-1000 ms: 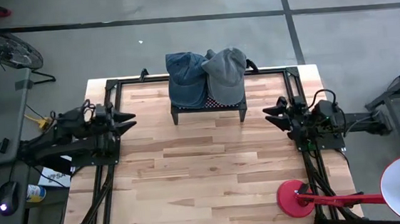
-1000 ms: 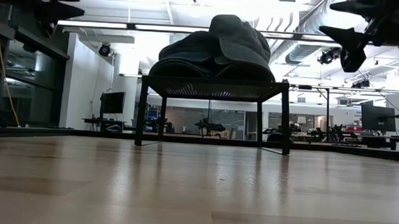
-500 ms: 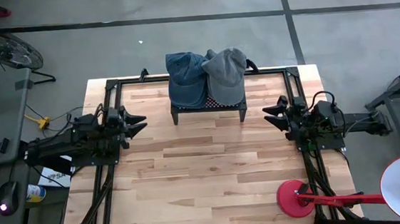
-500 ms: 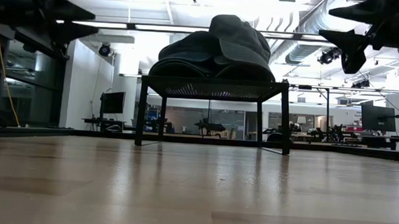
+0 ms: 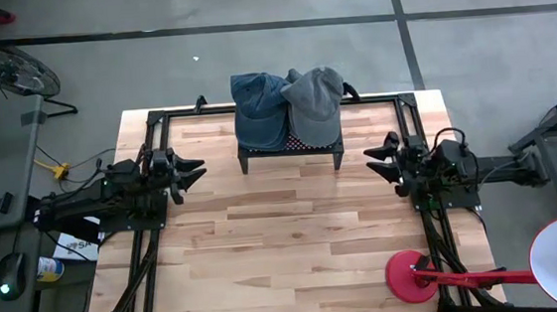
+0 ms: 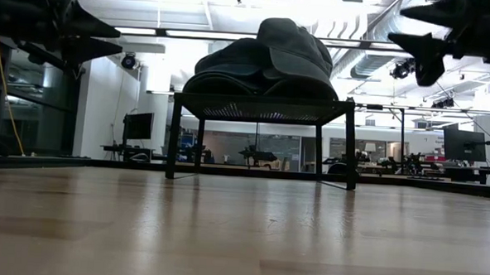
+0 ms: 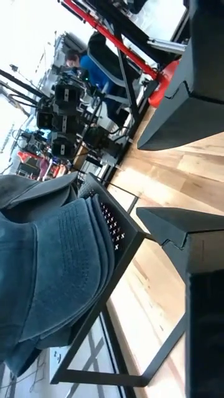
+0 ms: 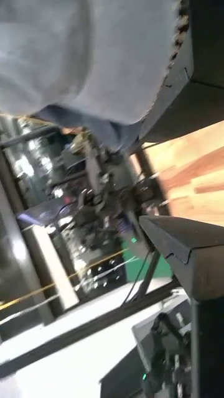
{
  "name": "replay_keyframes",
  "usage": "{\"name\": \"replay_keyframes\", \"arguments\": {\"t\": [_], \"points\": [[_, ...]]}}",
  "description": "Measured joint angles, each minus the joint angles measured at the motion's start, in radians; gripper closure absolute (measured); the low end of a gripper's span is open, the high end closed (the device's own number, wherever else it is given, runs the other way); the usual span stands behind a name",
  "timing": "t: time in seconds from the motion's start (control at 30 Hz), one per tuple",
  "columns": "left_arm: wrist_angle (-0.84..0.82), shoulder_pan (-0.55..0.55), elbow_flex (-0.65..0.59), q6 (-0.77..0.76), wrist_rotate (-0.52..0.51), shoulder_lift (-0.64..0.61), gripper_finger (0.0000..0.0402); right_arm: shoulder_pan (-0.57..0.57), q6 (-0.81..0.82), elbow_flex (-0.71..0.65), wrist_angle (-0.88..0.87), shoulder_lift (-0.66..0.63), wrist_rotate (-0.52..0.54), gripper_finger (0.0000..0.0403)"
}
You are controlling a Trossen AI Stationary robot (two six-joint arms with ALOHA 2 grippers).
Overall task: Pick & Place hat
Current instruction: Return to Home Position
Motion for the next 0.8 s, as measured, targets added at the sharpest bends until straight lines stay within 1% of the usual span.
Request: {"name": "replay_keyframes", "arguments": {"t": [0.07, 0.23, 0.3, 0.43, 0.5, 0.63, 0.8], "points": [[-0.004, 0.000, 0.000, -0.005, 0.000, 0.000, 0.0246, 0.000, -0.014, 0.000, 0.026, 0.019, 0.002, 0.0206], [-0.010, 0.000, 0.000, 0.000, 0.000, 0.000, 0.0246, 0.000, -0.021, 0.000, 0.030, 0.059, 0.011, 0.0206], [-0.010, 0.000, 0.000, 0.000, 0.000, 0.000, 0.0246, 0.000, -0.016, -0.003, 0.056, 0.075, -0.001, 0.0206], [-0.010, 0.000, 0.000, 0.001, 0.000, 0.000, 0.0246, 0.000, -0.012, -0.102, 0.323, 0.098, -0.094, 0.0206], [-0.011, 0.000, 0.000, 0.001, 0.000, 0.000, 0.0246, 0.000, -0.014, -0.098, 0.298, 0.095, -0.118, 0.0206], [-0.010, 0.000, 0.000, 0.001, 0.000, 0.000, 0.0246, 0.000, -0.016, -0.097, 0.238, 0.094, -0.129, 0.0206], [-0.011, 0.000, 0.000, 0.001, 0.001, 0.000, 0.0246, 0.000, -0.017, -0.098, 0.057, 0.071, -0.130, 0.0206]]}}
